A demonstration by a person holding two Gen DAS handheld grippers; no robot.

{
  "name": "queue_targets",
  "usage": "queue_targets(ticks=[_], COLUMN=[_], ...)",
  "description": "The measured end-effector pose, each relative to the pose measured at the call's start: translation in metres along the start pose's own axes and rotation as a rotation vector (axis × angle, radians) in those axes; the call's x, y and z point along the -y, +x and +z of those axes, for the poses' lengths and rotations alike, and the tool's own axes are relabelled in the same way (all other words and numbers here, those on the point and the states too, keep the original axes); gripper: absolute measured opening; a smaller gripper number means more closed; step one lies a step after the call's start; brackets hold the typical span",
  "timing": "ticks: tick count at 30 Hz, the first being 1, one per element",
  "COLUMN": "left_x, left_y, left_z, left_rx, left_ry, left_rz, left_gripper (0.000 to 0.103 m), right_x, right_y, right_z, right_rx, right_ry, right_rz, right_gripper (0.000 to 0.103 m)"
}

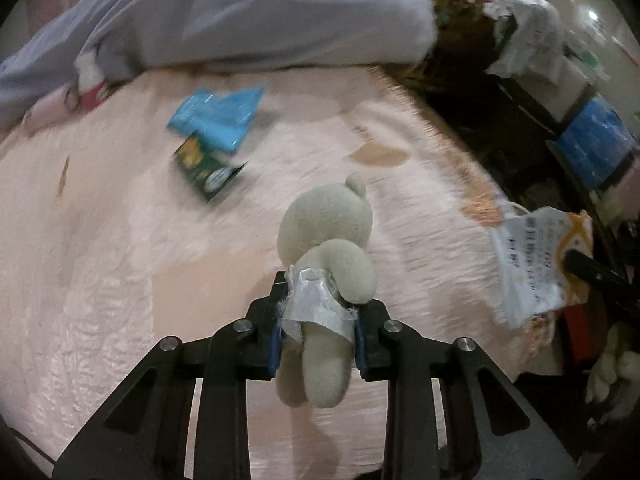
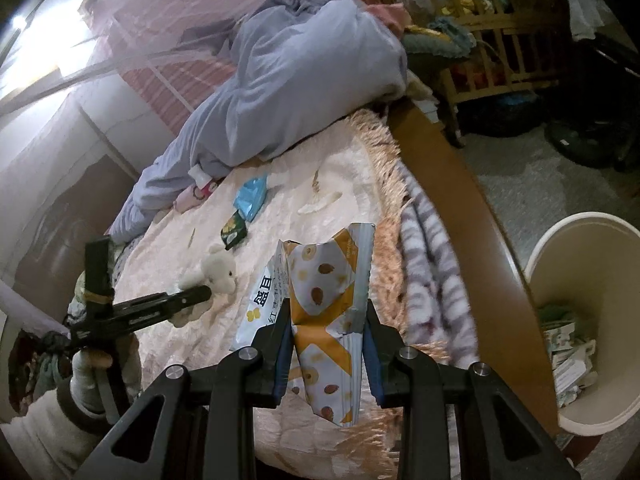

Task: Collect trash
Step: 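Carry the snack bag and plush bear over the white bucket, then open both tools to drop the snack bag and bear into the bucket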

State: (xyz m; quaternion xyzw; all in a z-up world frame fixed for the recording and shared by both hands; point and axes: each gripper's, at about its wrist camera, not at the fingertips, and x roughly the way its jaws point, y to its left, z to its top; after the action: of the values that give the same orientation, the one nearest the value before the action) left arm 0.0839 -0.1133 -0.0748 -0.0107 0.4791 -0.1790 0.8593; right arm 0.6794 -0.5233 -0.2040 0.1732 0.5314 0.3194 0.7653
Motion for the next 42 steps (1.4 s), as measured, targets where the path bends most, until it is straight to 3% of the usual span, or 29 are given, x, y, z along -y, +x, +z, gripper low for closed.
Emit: queue_targets(ticks=[8, 23, 34, 42], left_x=[0.063, 0.181, 0.254, 0.286], left_y=[-0.008, 0.011, 0.046, 0.067], left_z=[0.024, 0.041, 0.042, 0.045], left_rx=[0.029, 0.025, -0.034, -0.062], left_ry=[0.083, 0.276, 0.324, 0.327], left_rz=[-0.055, -0.132, -0.213, -0.239], left_gripper=[0.025, 0.025, 0.025, 0.025], right_x=[0.021, 0.095, 0.147, 0.178], right_y=[-0.032, -0.098, -0.111, -0.11], right_z=[0.006, 0.004, -0.007, -0.014], right_rx=[0.063, 0.152, 0.156, 0.154], right_ry=[0.028, 0.127, 0.205, 0.26], right_rz=[-0.027, -0.181, -0.288, -0.346], right_gripper=[0.03, 0.03, 0.03, 0.03])
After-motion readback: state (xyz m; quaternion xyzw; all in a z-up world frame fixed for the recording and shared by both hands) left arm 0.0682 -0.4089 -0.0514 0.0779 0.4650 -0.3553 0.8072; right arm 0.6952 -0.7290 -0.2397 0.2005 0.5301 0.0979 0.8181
